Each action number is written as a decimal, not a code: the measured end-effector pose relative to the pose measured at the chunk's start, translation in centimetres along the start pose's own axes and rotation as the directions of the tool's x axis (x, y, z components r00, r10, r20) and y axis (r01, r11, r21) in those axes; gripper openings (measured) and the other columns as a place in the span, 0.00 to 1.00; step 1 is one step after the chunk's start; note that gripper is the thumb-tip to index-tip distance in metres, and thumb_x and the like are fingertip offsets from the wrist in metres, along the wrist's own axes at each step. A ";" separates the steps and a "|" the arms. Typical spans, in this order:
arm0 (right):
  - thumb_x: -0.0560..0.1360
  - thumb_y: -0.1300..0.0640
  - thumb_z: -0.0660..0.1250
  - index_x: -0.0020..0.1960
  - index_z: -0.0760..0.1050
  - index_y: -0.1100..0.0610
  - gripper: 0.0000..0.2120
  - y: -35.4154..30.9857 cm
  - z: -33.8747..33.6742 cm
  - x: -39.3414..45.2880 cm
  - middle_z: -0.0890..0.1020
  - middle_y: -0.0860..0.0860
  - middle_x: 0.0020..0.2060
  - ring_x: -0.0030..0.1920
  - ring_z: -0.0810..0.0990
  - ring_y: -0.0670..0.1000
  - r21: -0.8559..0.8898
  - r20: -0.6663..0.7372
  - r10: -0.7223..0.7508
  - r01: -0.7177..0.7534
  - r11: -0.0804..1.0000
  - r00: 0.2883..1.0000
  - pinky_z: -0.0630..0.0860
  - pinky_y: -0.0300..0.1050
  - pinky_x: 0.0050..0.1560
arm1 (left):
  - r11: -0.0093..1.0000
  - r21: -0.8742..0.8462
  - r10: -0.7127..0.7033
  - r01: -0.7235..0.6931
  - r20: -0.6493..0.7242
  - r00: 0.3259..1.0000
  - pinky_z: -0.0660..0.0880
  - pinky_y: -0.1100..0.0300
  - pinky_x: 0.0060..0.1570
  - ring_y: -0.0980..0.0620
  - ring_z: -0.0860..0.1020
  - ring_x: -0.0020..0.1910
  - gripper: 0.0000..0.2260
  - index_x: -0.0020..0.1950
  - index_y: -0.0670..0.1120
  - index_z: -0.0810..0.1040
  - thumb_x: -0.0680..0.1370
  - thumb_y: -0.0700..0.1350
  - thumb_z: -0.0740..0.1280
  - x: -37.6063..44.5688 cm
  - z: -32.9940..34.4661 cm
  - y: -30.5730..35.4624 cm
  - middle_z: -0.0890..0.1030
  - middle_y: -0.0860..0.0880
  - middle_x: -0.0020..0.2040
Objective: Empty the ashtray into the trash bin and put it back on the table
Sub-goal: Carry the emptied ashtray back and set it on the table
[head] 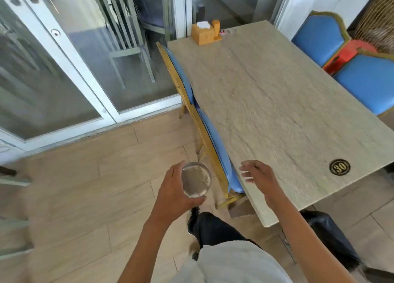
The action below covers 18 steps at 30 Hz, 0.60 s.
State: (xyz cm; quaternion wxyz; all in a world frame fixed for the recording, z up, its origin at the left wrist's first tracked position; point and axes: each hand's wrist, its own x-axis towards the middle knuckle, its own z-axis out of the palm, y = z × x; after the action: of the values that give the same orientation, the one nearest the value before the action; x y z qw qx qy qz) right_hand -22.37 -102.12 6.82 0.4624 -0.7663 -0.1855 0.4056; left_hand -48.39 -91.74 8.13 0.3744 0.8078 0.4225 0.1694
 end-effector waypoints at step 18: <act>0.82 0.57 0.65 0.54 0.82 0.54 0.06 -7.3 5.0 19.8 0.85 0.53 0.48 0.52 0.84 0.57 -0.055 -0.113 0.065 -0.072 0.996 0.991 0.77 0.49 0.51 | 0.992 0.034 0.112 -0.121 0.188 0.976 0.75 0.59 0.59 0.60 0.70 0.63 0.46 0.73 0.57 0.64 0.59 0.60 0.82 27.5 -5.6 -1.2 0.70 0.61 0.64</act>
State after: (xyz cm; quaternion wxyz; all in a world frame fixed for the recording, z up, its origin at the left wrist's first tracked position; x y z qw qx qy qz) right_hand -13.79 -82.58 2.94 0.4350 -0.8070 -0.1451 0.3722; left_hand -36.25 -66.48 9.80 0.3835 0.8517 0.3414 0.1054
